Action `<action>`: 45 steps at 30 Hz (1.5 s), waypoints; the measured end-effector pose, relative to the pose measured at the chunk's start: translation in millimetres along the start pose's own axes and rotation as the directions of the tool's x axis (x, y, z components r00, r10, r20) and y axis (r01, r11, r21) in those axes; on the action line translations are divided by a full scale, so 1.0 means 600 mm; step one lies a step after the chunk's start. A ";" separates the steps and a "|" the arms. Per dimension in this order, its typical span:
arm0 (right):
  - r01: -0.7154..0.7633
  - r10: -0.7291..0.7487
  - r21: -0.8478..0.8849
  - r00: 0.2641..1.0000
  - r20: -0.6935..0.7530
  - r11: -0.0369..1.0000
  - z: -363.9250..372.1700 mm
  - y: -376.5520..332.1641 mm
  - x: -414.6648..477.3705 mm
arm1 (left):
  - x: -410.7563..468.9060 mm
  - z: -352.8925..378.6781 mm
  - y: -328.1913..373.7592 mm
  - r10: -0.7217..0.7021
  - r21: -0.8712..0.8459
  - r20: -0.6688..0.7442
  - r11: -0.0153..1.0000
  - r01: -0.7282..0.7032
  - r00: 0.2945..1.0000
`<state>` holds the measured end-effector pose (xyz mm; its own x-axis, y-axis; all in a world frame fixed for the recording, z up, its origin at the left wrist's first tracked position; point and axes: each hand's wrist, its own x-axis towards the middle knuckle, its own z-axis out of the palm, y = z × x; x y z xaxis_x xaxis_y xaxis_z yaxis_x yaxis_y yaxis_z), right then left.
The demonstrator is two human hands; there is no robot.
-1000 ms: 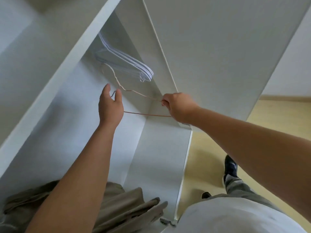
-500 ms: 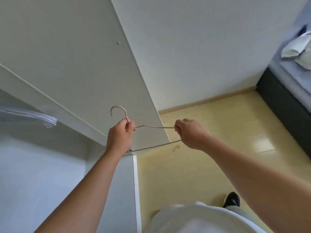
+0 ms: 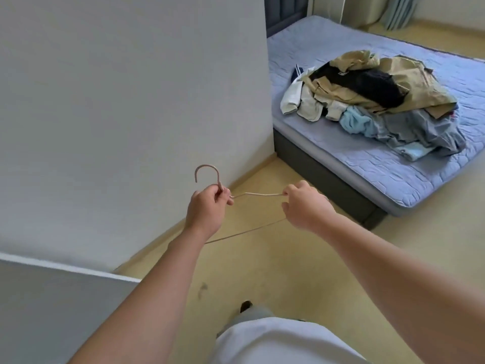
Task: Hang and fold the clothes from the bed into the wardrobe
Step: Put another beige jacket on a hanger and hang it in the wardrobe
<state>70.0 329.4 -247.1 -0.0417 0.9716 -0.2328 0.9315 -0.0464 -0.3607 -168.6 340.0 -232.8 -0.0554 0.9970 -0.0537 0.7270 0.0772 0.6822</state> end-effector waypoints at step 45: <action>-0.483 0.655 0.618 0.753 -0.068 0.620 -0.373 0.668 0.624 | 0.886 0.684 0.728 0.538 -0.016 0.728 0.633 -0.774 0.425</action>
<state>508.7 726.3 -276.5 0.6028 0.7169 -0.3504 0.3742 -0.6418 -0.6694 400.3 903.2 -262.6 0.8660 0.4642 -0.1861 0.4918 -0.7231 0.4850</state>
